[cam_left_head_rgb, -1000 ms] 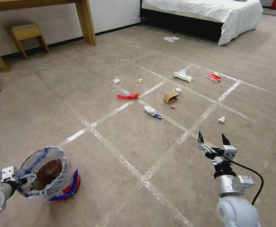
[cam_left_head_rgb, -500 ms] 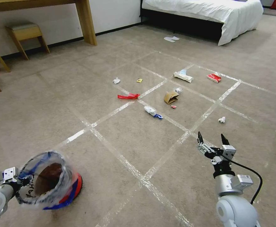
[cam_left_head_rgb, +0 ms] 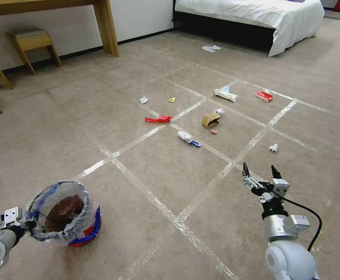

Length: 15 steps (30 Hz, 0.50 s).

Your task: Pick up the trash bin and place the garbage on the floor into it.

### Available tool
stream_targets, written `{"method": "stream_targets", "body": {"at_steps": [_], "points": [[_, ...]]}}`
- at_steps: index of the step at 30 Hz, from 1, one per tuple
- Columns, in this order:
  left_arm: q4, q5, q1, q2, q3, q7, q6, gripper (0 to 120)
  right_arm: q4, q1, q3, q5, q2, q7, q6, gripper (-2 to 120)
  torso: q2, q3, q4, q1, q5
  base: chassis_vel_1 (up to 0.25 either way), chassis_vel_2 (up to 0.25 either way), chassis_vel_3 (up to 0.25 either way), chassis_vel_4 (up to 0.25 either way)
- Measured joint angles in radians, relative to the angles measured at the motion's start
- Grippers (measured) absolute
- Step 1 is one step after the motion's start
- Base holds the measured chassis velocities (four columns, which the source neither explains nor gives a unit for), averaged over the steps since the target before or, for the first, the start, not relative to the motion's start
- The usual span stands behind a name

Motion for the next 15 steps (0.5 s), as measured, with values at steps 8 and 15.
{"method": "stream_targets", "body": {"at_steps": [8,15], "points": [[-0.028,-0.005,0.018,-0.014,-0.026,0.003,0.004,4,-0.006,0.001,-0.002,0.001,-0.003,0.0,0.002,100,0.0,0.0,-0.0002,0.0,-0.0007,0.0,0.0,0.0,0.0],[-0.096,-0.035,0.036,-0.049,-0.07,-0.041,0.012,0,-0.008,0.005,0.001,0.002,-0.008,0.003,0.008,100,0.0,0.0,0.0,0.0,0.0004,0.0,0.0,0.0,0.0]]}}
